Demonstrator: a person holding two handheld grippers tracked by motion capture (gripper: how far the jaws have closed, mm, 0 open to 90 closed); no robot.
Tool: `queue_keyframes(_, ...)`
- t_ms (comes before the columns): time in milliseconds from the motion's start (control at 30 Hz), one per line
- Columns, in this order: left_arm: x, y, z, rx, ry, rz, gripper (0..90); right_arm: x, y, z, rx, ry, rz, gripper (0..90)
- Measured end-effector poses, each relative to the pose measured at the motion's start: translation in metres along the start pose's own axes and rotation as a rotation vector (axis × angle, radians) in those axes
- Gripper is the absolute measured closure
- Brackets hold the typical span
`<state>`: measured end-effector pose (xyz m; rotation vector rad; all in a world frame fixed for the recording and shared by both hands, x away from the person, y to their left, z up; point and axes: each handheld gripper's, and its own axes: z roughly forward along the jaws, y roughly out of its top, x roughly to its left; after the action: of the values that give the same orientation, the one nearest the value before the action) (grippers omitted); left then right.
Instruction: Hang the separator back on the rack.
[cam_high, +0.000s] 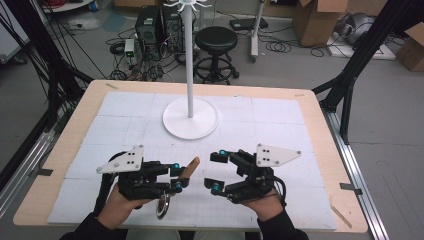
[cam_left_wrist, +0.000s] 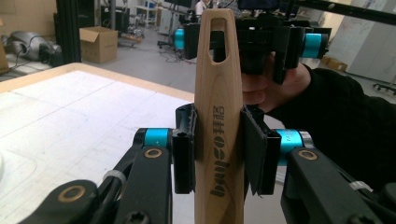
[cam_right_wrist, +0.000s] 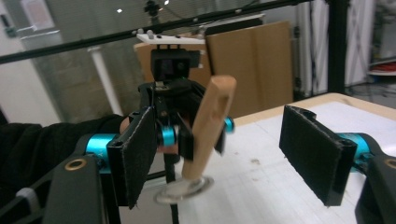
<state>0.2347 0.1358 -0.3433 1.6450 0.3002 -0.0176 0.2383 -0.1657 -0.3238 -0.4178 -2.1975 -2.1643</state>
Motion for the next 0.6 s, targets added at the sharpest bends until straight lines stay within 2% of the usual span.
queue_keyframes(33,0.000,0.000,0.000,0.000,0.000,0.000,67.3,0.000,0.000,0.000,0.000,0.000,0.000,29.6)
queue_keyframes(67,0.001,0.000,0.001,-0.004,-0.008,0.000,67.3,-0.002,0.002,0.007,0.003,0.026,-0.004,36.0)
queue_keyframes(167,0.001,0.000,0.001,-0.006,-0.018,0.002,67.3,-0.005,0.003,0.012,0.002,0.051,-0.007,39.4)
queue_keyframes(267,0.001,-0.001,0.002,-0.011,-0.037,0.007,67.3,-0.009,0.004,0.021,0.017,0.093,-0.009,47.0)
queue_keyframes(333,0.001,-0.001,0.001,-0.011,-0.043,0.010,67.3,-0.009,0.004,0.022,0.020,0.100,-0.007,48.6)
queue_keyframes(433,0.001,-0.001,0.002,-0.017,-0.056,0.014,67.2,-0.011,0.004,0.026,0.028,0.133,-0.009,57.9)
queue_keyframes(467,0.001,-0.001,0.002,-0.019,-0.067,0.011,67.2,-0.011,0.004,0.027,0.028,0.143,-0.010,64.0)
queue_keyframes(600,0.001,-0.001,0.001,-0.018,-0.072,0.016,67.2,-0.010,0.004,0.028,0.019,0.156,-0.025,68.5)
